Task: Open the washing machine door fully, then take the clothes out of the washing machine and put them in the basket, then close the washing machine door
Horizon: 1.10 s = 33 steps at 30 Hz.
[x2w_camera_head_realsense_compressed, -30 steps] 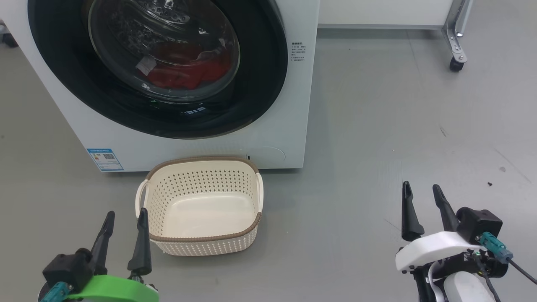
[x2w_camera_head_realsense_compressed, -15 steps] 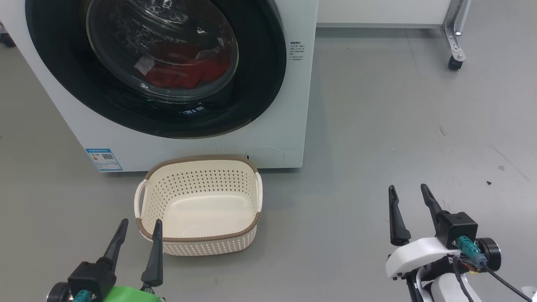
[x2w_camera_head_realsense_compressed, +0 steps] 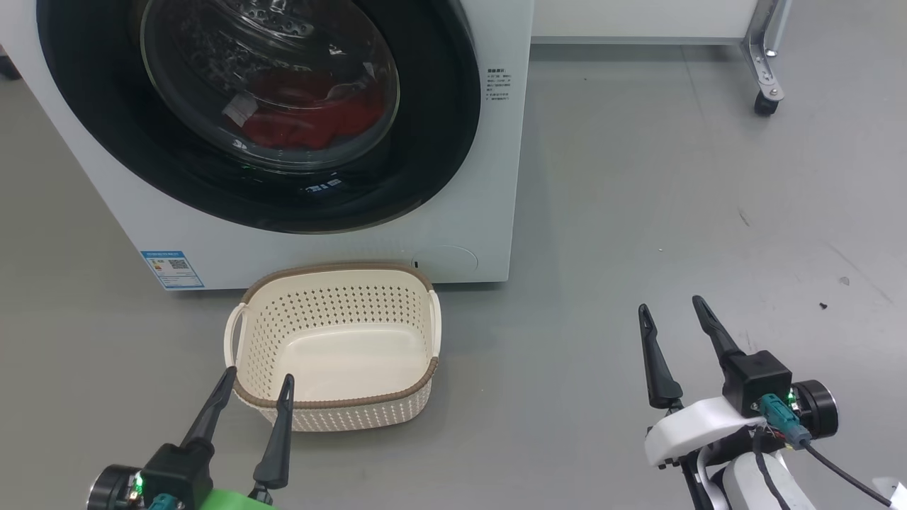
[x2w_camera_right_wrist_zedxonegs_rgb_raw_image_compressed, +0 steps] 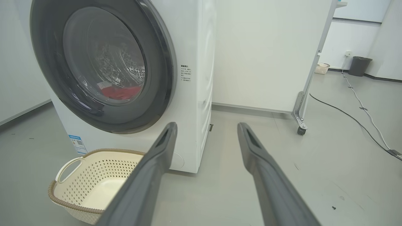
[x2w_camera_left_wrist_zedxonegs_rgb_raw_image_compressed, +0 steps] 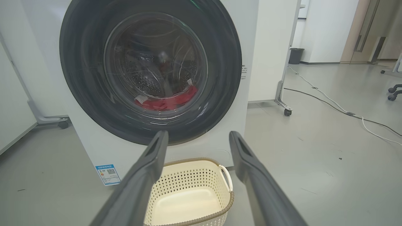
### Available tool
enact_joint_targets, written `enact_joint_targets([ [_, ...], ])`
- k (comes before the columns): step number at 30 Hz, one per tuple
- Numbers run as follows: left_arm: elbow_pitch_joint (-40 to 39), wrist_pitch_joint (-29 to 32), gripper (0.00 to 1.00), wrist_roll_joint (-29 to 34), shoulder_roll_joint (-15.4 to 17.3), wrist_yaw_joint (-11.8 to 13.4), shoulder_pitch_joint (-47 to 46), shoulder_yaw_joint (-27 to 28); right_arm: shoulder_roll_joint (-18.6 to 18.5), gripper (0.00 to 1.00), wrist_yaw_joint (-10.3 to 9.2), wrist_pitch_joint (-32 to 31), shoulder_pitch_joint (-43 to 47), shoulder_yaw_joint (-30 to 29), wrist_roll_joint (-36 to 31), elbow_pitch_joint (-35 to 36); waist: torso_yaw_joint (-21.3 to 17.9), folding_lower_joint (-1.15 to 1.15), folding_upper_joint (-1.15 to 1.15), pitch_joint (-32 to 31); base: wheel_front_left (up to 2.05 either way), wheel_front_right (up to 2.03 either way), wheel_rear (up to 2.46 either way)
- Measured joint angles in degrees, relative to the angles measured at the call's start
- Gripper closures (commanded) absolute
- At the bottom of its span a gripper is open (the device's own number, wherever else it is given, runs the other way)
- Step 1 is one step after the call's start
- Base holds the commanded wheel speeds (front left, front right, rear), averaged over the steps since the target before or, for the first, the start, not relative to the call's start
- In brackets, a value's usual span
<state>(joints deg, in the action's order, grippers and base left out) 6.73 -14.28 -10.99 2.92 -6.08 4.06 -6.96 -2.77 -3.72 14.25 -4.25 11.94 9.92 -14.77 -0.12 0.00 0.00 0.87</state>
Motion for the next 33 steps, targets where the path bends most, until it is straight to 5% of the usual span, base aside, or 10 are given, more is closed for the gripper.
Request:
enact_joint_targets([
  [33,1.79,0.00,0.00,-0.16,-0.10,0.27,-0.13,-0.26,0.05,0.00,-1.05,0.02,-0.97,-0.63,3.25,-1.81,-0.07,0.00,0.00,0.23,0.00,0.00,0.00],
])
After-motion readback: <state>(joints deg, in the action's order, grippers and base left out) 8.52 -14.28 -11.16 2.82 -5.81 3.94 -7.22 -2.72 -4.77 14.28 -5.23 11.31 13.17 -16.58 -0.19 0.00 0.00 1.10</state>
